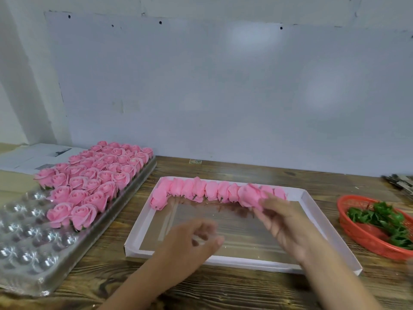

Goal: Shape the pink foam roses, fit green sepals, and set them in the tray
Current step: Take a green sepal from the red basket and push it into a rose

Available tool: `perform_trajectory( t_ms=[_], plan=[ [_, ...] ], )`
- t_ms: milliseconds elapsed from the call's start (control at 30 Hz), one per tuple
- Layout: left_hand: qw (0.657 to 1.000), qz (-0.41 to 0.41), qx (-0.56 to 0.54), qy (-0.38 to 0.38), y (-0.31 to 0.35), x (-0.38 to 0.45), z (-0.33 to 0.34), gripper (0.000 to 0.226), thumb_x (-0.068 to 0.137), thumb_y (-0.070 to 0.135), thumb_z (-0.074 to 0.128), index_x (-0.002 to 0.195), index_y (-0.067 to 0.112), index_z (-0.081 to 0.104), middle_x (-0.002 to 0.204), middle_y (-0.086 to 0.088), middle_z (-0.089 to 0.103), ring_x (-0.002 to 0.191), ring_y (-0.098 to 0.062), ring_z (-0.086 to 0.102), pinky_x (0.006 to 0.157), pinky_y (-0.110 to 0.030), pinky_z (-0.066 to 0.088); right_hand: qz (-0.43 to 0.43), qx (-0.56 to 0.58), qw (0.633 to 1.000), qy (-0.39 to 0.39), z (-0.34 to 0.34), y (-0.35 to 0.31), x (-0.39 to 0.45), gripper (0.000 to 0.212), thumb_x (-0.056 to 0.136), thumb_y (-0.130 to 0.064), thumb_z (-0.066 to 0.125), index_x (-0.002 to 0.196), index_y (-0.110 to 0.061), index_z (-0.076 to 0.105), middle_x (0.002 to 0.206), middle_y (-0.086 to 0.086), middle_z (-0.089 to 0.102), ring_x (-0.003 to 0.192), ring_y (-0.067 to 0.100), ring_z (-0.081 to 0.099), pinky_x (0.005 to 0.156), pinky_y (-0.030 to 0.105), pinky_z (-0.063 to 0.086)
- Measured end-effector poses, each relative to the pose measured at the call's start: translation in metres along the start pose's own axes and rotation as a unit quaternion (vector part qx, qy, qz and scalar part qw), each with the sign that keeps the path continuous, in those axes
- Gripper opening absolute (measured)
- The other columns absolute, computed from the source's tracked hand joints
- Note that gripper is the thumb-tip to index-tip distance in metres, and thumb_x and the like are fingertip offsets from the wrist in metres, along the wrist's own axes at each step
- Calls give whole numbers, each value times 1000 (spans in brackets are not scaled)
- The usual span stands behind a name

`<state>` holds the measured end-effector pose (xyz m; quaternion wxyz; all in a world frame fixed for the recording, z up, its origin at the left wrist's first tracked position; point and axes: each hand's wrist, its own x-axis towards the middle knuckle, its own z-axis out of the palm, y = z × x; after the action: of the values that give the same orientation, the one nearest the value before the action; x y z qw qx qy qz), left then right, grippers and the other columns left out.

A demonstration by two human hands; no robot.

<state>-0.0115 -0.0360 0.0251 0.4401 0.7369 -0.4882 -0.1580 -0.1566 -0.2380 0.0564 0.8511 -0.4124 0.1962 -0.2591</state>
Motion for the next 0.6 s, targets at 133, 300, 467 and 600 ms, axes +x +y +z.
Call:
perform_trajectory(
  t_ms=[133, 300, 467, 600],
  plan=[
    [973, -29, -216, -78, 19, 19, 15, 68, 66, 66, 82, 126, 44, 56, 123, 16, 67, 114, -3, 64, 100, -36, 52, 89, 119, 985, -89, 28, 27, -11, 27, 81, 11, 61, 107, 17, 61, 104, 32, 66, 75, 28, 73, 62, 27, 61],
    [978, 41, -206, 7, 17, 32, 11, 85, 62, 50, 91, 136, 44, 50, 121, 14, 66, 108, -7, 67, 86, -23, 57, 150, 145, 962, -175, 33, 40, -20, 56, 71, 10, 77, 124, 13, 59, 124, 33, 59, 79, 22, 69, 71, 25, 59],
    [988, 101, -119, -19, 6, 28, 5, 49, 71, 43, 87, 115, 48, 66, 113, 18, 68, 107, -9, 66, 85, -28, 58, 168, 79, 972, -147, 23, 39, -22, 38, 76, 6, 69, 113, 13, 66, 120, 36, 61, 95, 32, 72, 71, 29, 62],
    [980, 94, -174, 7, 6, 22, 5, 25, 79, 31, 83, 103, 32, 77, 103, 4, 75, 101, -18, 69, 86, -31, 57, 138, -12, 982, -126, 23, 39, -24, 39, 86, -5, 67, 122, 8, 63, 125, 34, 59, 93, 27, 71, 78, 27, 61]
  ],
)
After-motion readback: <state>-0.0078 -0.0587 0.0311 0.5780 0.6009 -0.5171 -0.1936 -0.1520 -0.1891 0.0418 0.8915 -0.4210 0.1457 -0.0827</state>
